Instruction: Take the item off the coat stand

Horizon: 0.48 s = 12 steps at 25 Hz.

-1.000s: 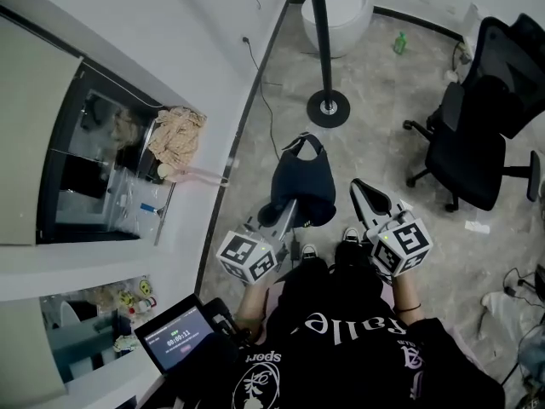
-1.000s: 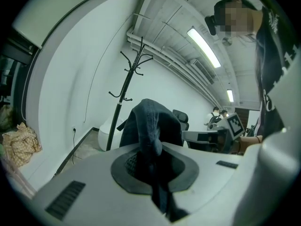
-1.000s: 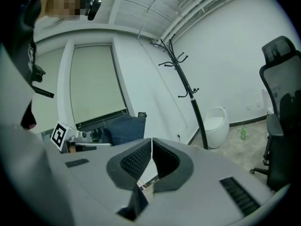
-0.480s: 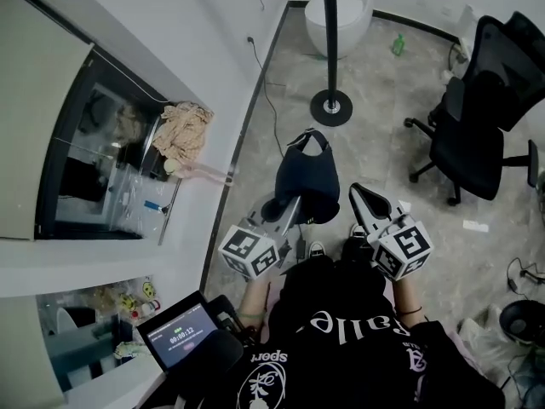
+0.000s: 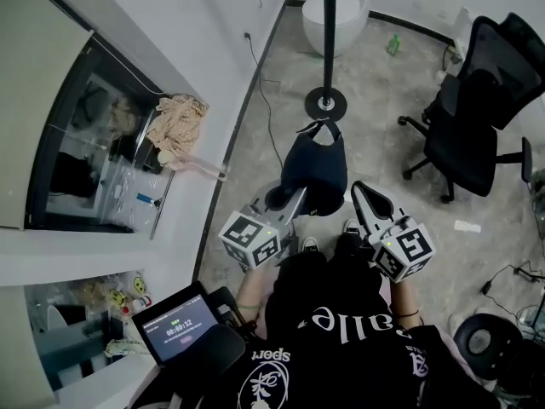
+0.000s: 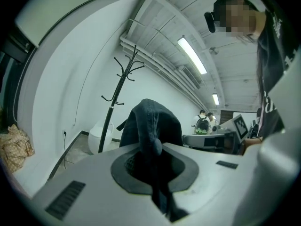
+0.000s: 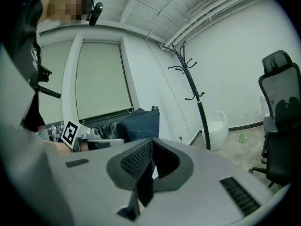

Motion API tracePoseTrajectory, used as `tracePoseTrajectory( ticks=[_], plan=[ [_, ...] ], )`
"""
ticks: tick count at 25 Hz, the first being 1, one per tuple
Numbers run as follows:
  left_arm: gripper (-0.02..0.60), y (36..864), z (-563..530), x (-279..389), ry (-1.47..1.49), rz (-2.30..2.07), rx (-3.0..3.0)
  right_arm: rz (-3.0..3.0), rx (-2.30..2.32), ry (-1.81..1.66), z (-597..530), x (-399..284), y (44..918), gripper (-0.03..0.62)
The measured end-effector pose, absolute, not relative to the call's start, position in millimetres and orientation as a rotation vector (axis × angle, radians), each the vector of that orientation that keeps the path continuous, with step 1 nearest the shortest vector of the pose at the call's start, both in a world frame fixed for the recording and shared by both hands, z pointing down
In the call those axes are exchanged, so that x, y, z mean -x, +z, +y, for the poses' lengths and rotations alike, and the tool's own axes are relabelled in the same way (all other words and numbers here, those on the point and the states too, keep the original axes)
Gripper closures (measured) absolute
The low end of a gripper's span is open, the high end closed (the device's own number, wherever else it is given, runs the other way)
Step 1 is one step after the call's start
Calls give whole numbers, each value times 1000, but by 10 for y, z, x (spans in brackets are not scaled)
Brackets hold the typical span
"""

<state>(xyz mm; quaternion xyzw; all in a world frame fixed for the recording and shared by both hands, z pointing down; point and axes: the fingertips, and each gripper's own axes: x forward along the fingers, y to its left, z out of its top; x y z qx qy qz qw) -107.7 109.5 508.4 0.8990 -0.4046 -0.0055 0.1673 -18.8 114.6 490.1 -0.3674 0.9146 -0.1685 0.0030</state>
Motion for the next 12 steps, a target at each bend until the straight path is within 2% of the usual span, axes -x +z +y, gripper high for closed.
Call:
tracePoseTrajectory(
  ticks=[12],
  plan=[
    [565, 5106, 1144, 845, 18, -1056, -2611, 2886, 1209, -505, 1305, 97, 4975, 576]
  ],
)
